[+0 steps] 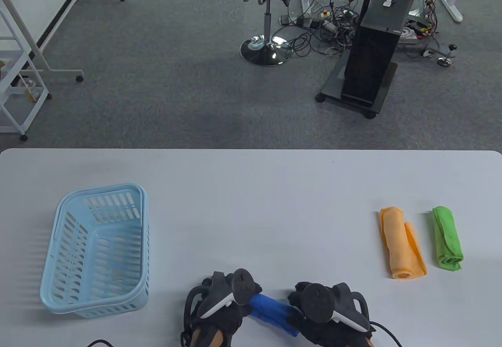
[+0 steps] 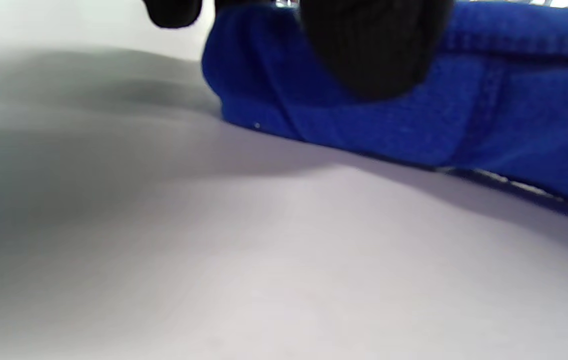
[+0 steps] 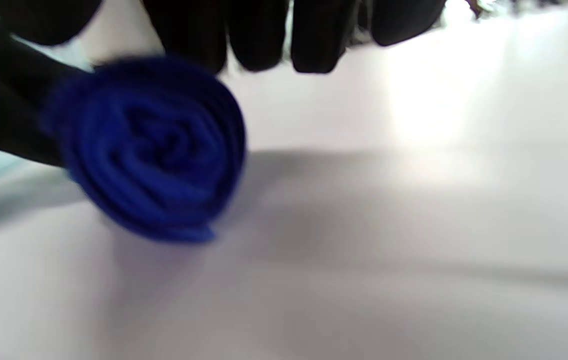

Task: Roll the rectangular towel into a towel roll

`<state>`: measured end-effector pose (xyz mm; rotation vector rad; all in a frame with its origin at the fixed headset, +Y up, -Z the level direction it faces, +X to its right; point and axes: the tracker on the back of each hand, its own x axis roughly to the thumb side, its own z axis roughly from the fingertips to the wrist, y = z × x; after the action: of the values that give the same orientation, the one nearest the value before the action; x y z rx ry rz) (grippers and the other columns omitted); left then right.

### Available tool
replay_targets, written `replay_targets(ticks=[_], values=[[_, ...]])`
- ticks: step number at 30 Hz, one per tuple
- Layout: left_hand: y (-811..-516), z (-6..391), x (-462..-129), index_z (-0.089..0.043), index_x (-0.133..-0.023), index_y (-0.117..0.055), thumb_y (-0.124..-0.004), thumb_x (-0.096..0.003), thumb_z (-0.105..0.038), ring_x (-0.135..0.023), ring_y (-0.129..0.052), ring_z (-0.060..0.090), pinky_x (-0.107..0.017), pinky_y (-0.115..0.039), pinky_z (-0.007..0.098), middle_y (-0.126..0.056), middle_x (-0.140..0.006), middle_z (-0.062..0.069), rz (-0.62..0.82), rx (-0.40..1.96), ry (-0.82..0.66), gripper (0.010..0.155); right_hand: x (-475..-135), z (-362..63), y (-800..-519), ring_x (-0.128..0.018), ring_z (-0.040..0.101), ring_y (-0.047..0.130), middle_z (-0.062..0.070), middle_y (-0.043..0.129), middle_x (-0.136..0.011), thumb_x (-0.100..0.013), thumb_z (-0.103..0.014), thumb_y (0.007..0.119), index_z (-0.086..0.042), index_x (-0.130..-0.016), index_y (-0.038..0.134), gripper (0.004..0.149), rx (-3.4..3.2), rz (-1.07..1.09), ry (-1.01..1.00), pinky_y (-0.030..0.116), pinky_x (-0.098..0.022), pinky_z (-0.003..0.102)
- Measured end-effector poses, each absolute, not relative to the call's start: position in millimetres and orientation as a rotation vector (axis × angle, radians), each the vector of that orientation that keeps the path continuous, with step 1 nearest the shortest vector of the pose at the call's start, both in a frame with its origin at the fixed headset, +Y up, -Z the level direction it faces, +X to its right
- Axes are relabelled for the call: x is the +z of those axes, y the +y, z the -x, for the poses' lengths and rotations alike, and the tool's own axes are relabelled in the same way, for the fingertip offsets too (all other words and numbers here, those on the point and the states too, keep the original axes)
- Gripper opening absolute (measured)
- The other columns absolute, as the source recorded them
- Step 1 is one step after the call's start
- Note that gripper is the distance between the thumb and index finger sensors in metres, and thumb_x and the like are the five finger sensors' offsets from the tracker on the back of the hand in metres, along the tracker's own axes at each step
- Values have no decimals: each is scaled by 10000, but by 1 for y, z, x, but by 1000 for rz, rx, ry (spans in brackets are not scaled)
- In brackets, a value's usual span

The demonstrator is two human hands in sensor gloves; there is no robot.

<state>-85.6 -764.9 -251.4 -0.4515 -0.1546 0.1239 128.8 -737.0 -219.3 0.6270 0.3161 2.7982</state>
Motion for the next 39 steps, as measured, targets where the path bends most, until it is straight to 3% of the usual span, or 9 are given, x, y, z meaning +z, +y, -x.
replay_targets(ticks=[2,5,7,9,12,17,20,26,39], values=[[-763,90,-252,-535,-992,-642,-776,-398,-373,-1053,-429,474,-721,-363,681,-541,-1146,119,428,93,-106,630,-209,-113,-738,-976,282,583,-73,489,-1039,-325,-483,664,-315,-905,724,607,2703,-800,307,504,-698,586],[-768,93,-253,-527,-993,-637,-769,-405,-359,-1037,-487,473,-710,-407,675,-558,-1140,96,409,167,-122,626,-193,-87,-766,-996,302,460,-92,380,-1057,-322,-459,682,-273,-942,692,648,2788,-898,630,464,-708,581],[-765,92,-253,-521,-1007,-612,-767,-410,-370,-1041,-473,467,-711,-405,671,-527,-1148,98,381,141,-125,635,-189,-79,-775,-998,270,386,-123,237,-1045,-295,-486,684,-334,-954,610,680,3027,-970,522,455,-719,546],[-756,94,-251,-478,-1041,-575,-745,-426,-388,-1062,-401,460,-719,-372,668,-446,-1171,91,352,138,-106,645,-191,-75,-772,-983,287,467,-84,264,-1048,-288,-499,677,-334,-950,610,685,3128,-1020,392,515,-702,531],[-739,109,-246,-457,-1068,-506,-724,-416,-453,-1074,-318,465,-724,-328,672,-355,-1187,79,220,208,-31,687,-206,-84,-770,-965,327,505,-22,282,-1046,-287,-489,678,-281,-952,618,699,3219,-841,415,520,-695,539],[-721,134,-240,-421,-1092,-499,-721,-376,-557,-1079,-261,479,-720,-287,685,-314,-1195,93,53,321,21,762,-246,-147,-774,-966,352,482,21,242,-1048,-287,-504,681,-266,-980,559,743,3298,-354,450,501,-695,556],[-716,138,-240,-443,-1108,-402,-699,-349,-630,-1073,-62,465,-707,-171,692,-204,-1208,77,36,313,21,836,-264,-189,-774,-977,364,451,38,215,-1052,-289,-520,674,-274,-995,519,764,3312,-53,508,478,-701,571],[-717,138,-241,-430,-1115,-407,-694,-342,-655,-1067,-63,472,-702,-176,696,-201,-1206,102,52,316,8,855,-286,-253,-771,-990,366,394,48,192,-1059,-286,-564,635,-299,-1016,469,794,3257,420,576,426,-712,589],[-724,133,-241,-417,-1130,-363,-661,-325,-708,-1072,-65,471,-671,-133,732,-192,-1207,137,129,293,-23,906,-300,-309,-769,-1007,366,315,79,100,-1054,-292,-600,602,-308,-1040,350,842,3037,827,683,387,-719,606]])
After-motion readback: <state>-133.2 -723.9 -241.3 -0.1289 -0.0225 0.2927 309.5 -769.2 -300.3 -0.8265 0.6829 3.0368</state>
